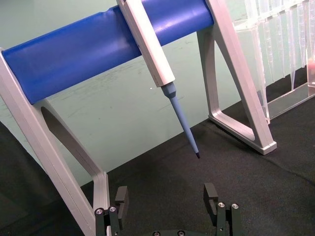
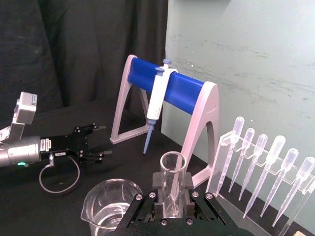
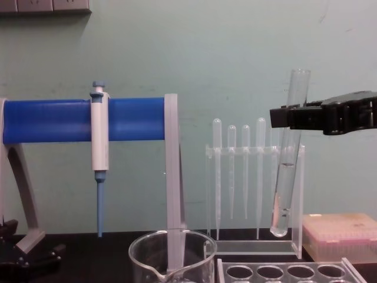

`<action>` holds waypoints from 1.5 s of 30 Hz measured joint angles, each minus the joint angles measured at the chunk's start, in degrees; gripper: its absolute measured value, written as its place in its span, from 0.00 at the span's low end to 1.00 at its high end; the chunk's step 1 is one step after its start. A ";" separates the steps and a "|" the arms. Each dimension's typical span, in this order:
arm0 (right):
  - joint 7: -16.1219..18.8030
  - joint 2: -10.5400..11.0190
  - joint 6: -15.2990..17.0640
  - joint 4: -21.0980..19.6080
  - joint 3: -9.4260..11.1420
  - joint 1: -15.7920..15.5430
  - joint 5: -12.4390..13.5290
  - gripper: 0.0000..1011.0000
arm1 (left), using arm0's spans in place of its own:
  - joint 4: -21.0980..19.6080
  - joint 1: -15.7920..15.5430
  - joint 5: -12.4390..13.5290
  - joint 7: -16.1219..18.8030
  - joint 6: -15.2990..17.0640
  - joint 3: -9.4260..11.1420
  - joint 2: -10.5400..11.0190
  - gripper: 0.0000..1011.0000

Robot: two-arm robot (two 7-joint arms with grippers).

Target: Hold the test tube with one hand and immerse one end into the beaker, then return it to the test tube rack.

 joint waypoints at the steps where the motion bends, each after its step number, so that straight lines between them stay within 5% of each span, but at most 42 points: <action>1: 0.00 0.00 0.00 0.00 0.00 0.00 0.00 0.22 | 0.00 0.00 0.00 0.00 0.00 0.00 0.00 0.99; 45: 0.00 0.00 0.00 0.00 0.00 0.00 0.00 0.22 | 0.00 0.00 0.00 0.00 0.00 0.00 0.00 0.99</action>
